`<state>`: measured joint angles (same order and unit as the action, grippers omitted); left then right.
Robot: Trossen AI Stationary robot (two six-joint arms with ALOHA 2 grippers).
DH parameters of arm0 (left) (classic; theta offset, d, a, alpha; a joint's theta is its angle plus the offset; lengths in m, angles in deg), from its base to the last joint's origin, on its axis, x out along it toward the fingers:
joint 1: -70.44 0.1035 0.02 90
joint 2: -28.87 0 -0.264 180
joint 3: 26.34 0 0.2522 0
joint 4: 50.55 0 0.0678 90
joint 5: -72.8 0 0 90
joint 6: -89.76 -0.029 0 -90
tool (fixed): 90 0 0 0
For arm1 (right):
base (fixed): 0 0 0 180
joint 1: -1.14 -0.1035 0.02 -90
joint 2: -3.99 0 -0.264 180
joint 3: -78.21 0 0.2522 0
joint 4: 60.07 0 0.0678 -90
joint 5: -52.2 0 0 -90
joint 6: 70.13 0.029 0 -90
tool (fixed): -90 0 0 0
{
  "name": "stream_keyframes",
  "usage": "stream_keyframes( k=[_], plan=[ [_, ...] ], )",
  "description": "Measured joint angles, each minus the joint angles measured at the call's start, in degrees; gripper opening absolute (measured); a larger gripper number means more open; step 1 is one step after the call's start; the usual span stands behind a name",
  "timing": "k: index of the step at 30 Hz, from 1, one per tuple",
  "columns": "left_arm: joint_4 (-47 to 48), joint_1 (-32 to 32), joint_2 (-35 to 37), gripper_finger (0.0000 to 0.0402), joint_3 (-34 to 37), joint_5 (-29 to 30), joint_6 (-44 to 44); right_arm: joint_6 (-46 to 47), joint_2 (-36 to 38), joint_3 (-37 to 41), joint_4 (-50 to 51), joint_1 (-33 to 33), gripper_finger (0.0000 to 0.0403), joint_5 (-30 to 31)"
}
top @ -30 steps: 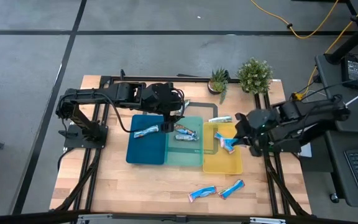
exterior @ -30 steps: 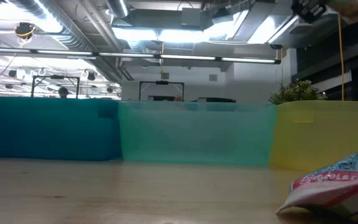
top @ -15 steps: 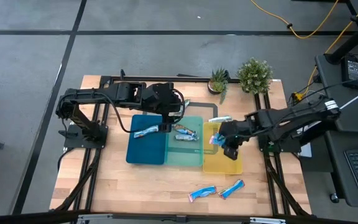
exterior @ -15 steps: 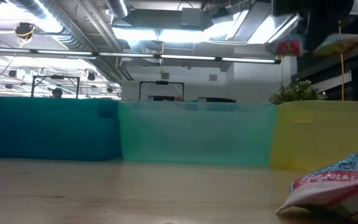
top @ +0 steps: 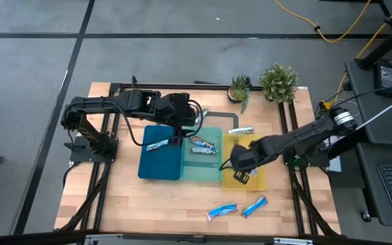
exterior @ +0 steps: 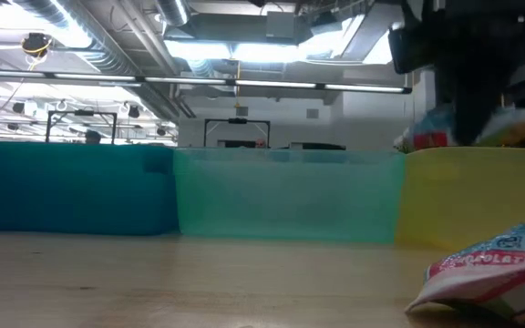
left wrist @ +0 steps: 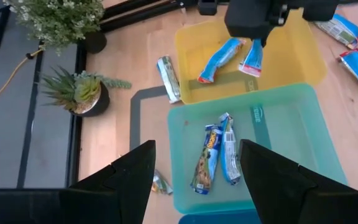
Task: Pick and place Granola Bars by type
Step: Put the top red granola bar into the yellow bin, then put the right red granola bar into the yellow bin
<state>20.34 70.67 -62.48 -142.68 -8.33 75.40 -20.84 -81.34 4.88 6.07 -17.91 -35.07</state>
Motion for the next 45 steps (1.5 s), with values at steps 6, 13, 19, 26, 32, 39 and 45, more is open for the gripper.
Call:
stream_keyframes(
  k=[6,13,19,26,32,39,45],
  plan=[
    [0.0,-0.02,0.0,0.0226,0.0,-0.25,-0.97,3.39,-4.22,3.03,-2.61,-1.53,0.0041,-0.26],
    [-0.07,-0.02,0.0,0.0226,0.0,-0.25,-0.96,6.66,-4.32,9.19,-7.43,-2.17,0.0049,-2.98],
    [-0.2,-0.02,0.0,0.0226,0.0,-0.25,-0.76,4.5,-4.29,9.07,-9.6,-2.17,0.0094,-3.51],
    [-0.26,-0.02,0.0,0.0226,0.0,-0.25,-0.18,2.72,-2.1,5.72,-9.12,-2.62,0.0168,-0.87],
    [-0.26,-0.14,0.0,0.0226,0.0,-0.24,-0.08,1.02,0.6,-0.97,1.55,-4.38,0.018,6.17],
    [-0.28,-0.57,0.0,0.0226,0.0,-0.23,0.11,-12.52,4.32,-5.6,5.08,-11.45,0.0164,5.09],
    [-0.28,-0.52,0.0,0.0226,0.0,0.22,2.94,-11.81,7.34,-6.38,4.99,-21.63,0.0151,3.44]
  ],
)
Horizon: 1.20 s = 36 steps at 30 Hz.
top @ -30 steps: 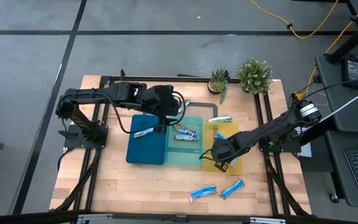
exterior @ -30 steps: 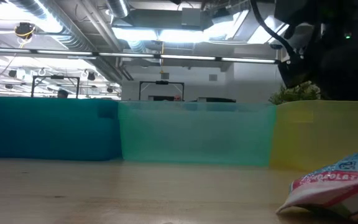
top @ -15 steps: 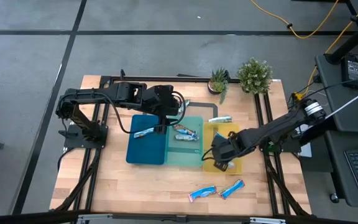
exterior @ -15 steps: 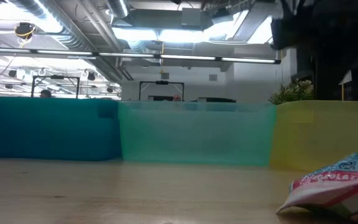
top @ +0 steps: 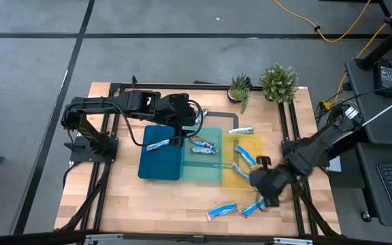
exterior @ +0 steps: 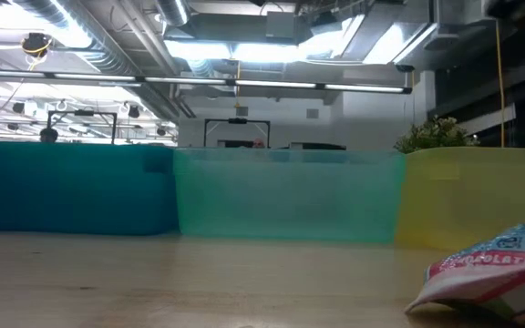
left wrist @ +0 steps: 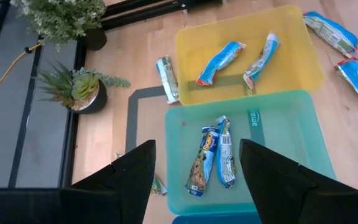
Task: Pick and place Granola Bars by type
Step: Put the right red granola bar into the yellow bin
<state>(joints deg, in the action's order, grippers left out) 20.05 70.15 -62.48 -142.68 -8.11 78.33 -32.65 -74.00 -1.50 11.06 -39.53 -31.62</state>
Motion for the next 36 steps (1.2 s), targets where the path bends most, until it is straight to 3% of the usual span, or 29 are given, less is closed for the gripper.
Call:
stream_keyframes(
  k=[11,22,26,30,36],
  plan=[
    [-0.05,0.0,0.0,0.0226,0.0,0.42,3.4,8.33,-0.2,-1.05,-0.06,-15.54,0.013,-5.23],
    [-0.09,-0.1,0.0,0.0226,0.0,3.9,14.5,-0.52,-4.99,-13.47,8.14,-19.27,0.0132,1.7],
    [-0.09,-1.1,0.0,0.0226,0.0,4.81,15.7,-0.63,-4.99,-13.99,8.11,-19.27,0.016,1.29],
    [-0.09,-2.28,0.0,0.0226,0.0,7.49,15.35,-2.28,-5.0,-13.32,7.75,-19.27,0.0213,1.32],
    [-0.09,-3.09,0.0,0.0226,0.01,9.76,16.68,-11.17,-6.59,-10.49,6.37,-19.25,0.0284,1.73]
  ],
)
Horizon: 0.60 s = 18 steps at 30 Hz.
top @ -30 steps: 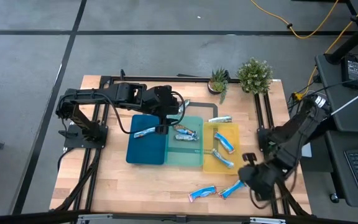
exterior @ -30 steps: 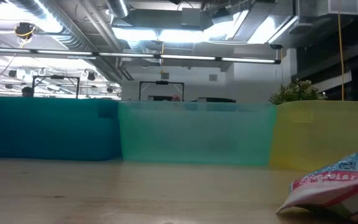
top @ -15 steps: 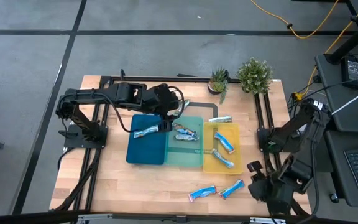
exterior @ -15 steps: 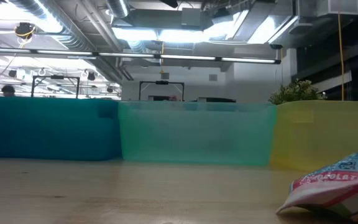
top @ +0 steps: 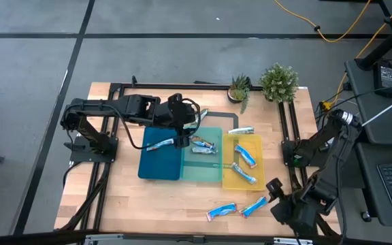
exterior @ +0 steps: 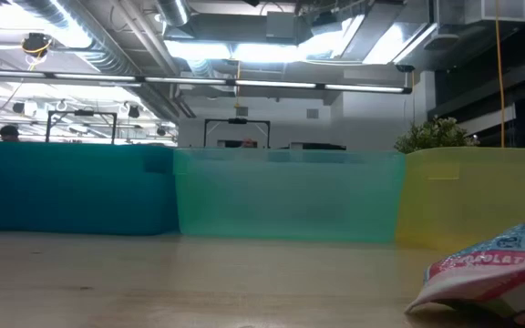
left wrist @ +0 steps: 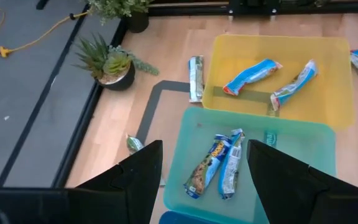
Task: Pick and place Granola Bars by type
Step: Put the right red granola bar into the yellow bin
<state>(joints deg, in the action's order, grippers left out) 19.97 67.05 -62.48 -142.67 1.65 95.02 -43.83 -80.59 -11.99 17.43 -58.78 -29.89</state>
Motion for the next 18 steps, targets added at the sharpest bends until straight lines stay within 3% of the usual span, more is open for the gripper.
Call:
stream_keyframes(
  k=[6,18],
  plan=[
    [0.01,-0.01,0.0,0.0226,0.01,0.07,1.66,-7.32,-1.81,7.11,-7.58,0.0,0.0283,0.66],
    [-0.02,-0.01,0.0,0.0226,-0.01,0.02,3.01,-6.34,-2.27,21.38,-25.89,2.3,0.0246,0.61]
  ],
)
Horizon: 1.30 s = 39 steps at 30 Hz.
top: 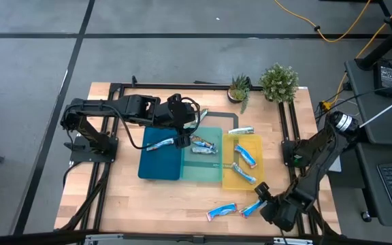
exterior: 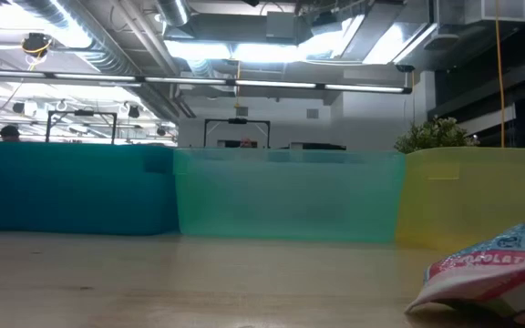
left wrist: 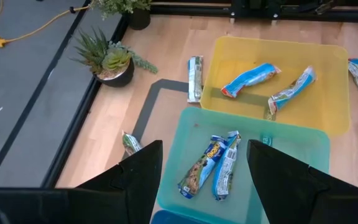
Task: Pick and place Granola Bars by type
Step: Put the right red granola bar into the yellow bin
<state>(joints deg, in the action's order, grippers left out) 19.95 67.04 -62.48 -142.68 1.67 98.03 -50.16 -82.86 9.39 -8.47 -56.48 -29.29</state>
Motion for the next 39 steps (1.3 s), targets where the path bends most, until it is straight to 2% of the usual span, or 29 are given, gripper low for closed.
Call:
stream_keyframes(
  k=[8,15,25,28,39],
  plan=[
    [-0.11,0.0,-0.02,0.0226,0.01,-0.07,0.62,0.69,-1.2,5.21,-6.99,3.16,0.0246,-0.61],
    [-0.27,-0.08,-0.02,0.0226,0.02,-0.09,0.62,0.78,-5.64,7.34,-12.17,5.5,0.0245,-0.66],
    [-0.86,-0.33,-0.04,0.0226,0.02,-0.07,0.62,2.65,-9.17,7.17,-13.15,6.2,0.0237,-1.74],
    [-1.29,-0.33,-0.04,0.0226,0.02,-0.07,0.62,4.06,-9.18,7.15,-13.48,6.21,0.021,-2.62],
    [-2.32,-0.33,-0.04,0.0226,0.02,-0.04,0.59,5.37,-9.22,5.48,-12.53,6.14,0.0072,-6.49]
  ],
)
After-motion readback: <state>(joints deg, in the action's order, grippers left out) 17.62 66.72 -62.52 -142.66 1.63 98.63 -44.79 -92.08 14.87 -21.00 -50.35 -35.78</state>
